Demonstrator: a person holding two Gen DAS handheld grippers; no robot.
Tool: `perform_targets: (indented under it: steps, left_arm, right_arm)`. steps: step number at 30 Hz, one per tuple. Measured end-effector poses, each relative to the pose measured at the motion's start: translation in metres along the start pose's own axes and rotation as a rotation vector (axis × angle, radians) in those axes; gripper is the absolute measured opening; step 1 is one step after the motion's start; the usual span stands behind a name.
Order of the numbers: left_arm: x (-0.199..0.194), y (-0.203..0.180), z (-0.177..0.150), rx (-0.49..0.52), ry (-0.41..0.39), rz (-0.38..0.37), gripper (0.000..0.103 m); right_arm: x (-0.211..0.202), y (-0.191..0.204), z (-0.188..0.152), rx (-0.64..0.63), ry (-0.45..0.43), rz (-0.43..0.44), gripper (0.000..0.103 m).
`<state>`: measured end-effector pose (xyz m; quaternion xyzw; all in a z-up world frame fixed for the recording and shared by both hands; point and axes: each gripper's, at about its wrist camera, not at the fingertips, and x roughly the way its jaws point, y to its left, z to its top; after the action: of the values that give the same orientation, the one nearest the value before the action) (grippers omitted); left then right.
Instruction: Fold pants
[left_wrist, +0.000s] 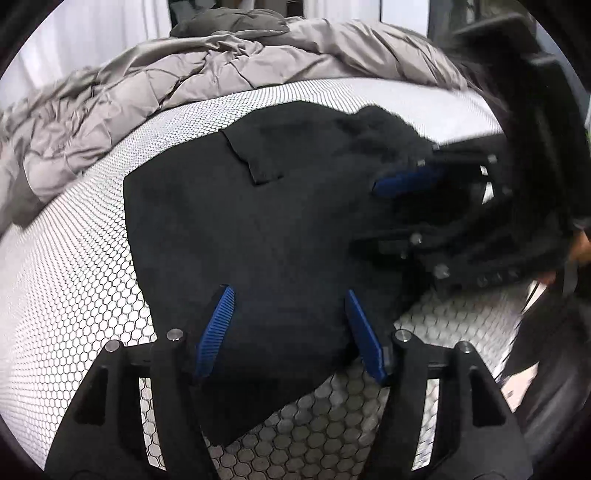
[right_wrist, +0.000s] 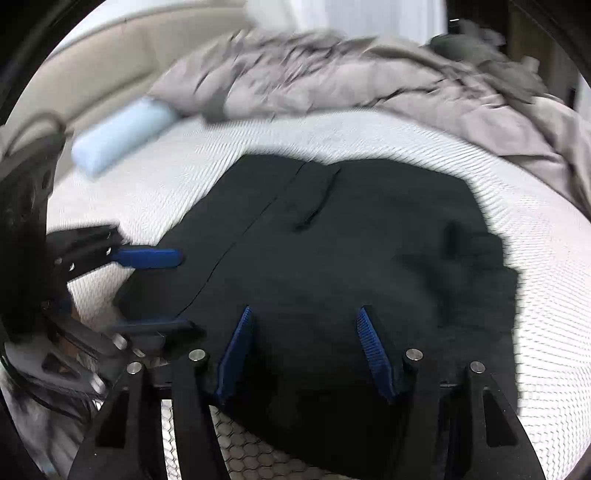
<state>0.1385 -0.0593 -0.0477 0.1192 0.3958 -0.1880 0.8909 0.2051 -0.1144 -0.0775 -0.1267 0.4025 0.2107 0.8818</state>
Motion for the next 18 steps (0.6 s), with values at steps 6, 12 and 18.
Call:
perform_targets:
  steps: [6,12,18]
  left_arm:
    - [-0.023,0.003,-0.016,-0.034,-0.013,-0.015,0.067]
    - [-0.052,0.032,-0.011,-0.224,-0.138,-0.035,0.067]
    - [-0.033,0.088,-0.018,-0.538,-0.08,0.028,0.067]
  right_arm:
    - [-0.027,-0.021,-0.019,-0.017,-0.04,-0.128,0.059]
    - [-0.071,-0.066,-0.029,0.167,-0.152,0.051,0.06]
    - [-0.078,-0.118,-0.043,0.372,-0.146,0.204,0.06]
